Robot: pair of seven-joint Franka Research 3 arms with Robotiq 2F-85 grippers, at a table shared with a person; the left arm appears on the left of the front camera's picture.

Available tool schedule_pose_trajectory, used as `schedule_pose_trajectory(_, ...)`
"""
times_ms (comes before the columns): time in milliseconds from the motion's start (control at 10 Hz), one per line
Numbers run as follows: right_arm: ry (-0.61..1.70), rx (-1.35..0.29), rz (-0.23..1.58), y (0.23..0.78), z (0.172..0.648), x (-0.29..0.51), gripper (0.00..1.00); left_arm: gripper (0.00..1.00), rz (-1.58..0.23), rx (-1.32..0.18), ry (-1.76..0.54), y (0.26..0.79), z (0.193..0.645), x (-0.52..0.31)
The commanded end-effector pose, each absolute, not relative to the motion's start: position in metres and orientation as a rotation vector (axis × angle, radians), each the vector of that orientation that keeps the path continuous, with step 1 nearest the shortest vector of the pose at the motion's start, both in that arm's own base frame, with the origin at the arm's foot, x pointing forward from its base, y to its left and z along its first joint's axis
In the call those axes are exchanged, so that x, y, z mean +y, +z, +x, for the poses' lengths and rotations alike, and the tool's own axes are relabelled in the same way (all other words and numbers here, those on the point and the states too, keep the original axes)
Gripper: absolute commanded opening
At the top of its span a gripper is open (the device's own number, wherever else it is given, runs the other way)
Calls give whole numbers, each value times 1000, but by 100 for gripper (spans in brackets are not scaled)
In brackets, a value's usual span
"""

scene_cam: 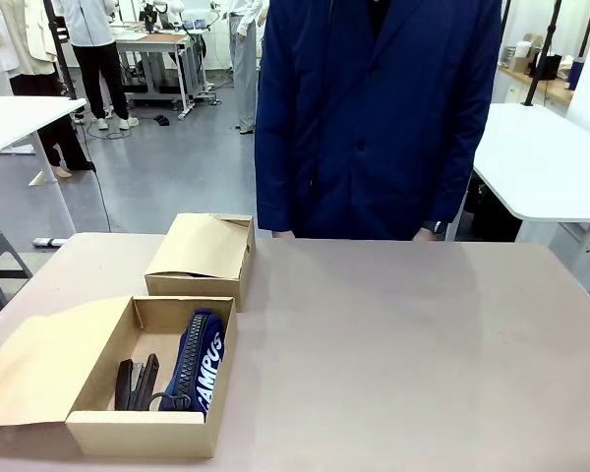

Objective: Place items inside the box.
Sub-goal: Close the lid of the Mailer Box closest to the robot.

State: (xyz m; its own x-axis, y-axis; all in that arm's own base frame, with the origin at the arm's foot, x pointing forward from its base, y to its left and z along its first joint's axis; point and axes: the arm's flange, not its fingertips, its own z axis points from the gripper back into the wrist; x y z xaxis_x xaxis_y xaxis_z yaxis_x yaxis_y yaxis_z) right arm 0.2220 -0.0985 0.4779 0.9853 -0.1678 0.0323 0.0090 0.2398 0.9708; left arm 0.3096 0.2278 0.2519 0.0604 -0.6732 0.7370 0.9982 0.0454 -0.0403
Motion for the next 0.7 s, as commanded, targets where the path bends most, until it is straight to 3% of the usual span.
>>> schedule_pose_trajectory(0,-124,-144,1345,481,221,-97,100,100,-664,-616,-1436,220,330,244)
schedule_pose_trajectory(200,-124,-144,1345,481,221,-97,100,100,-689,-631,-1446,217,336,236)
schedule_pose_trajectory(600,-124,-144,1345,481,221,-97,100,100,-819,-1002,-1473,256,332,192)
